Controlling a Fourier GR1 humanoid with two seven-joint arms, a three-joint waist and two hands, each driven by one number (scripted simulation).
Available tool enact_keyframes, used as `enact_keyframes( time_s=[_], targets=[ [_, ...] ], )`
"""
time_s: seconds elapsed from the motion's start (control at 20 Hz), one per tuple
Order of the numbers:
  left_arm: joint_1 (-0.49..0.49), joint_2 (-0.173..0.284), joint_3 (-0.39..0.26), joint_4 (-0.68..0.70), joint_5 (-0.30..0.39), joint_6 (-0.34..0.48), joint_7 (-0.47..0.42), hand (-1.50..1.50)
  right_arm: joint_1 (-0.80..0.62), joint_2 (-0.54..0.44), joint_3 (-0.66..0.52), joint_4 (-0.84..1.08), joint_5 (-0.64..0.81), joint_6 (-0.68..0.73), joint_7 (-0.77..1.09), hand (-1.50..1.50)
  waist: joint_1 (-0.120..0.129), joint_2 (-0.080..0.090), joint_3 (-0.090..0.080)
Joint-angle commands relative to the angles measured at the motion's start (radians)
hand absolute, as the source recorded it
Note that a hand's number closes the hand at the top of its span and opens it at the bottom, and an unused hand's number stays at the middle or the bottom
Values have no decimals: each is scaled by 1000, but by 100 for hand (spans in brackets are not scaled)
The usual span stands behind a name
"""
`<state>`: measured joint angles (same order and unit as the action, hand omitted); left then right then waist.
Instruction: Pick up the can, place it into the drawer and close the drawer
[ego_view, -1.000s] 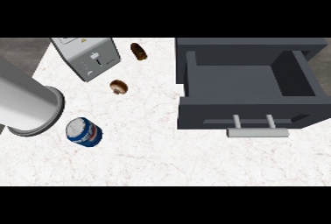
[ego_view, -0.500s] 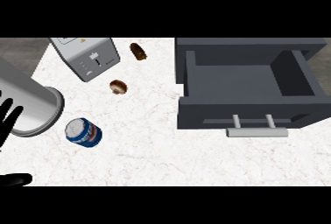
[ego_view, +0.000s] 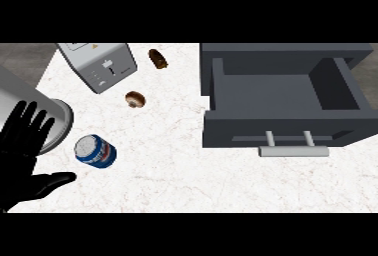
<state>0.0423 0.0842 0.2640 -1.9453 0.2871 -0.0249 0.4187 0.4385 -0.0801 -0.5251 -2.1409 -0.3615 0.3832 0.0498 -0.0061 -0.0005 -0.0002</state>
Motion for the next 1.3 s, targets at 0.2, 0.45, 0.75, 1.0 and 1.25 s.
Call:
enact_keyframes(
  time_s=[0.2, 0.45, 0.75, 1.0, 1.25],
  targets=[
    [32, -30, -20, 179, -85, -27, -180, -150, -22, -60, -120, 59, -101, 72, 15, -150, 2, 0, 0],
    [48, -58, -35, 200, -110, 5, -225, -150, -53, -26, -96, -33, -88, 22, 114, -150, 6, 0, 0],
    [-4, 16, 71, 491, -77, -74, -429, -150, -36, 35, -83, 11, -20, 83, 54, -150, 3, 1, 0],
    [-48, -11, 53, 611, -144, -6, -517, -150, -54, 24, -127, 6, -58, 94, 78, -150, 1, 1, 0],
    [-85, 61, 110, 773, -93, -79, -596, -150, -72, 12, -166, 2, -84, 103, 101, -150, 1, 1, 0]
  ],
)
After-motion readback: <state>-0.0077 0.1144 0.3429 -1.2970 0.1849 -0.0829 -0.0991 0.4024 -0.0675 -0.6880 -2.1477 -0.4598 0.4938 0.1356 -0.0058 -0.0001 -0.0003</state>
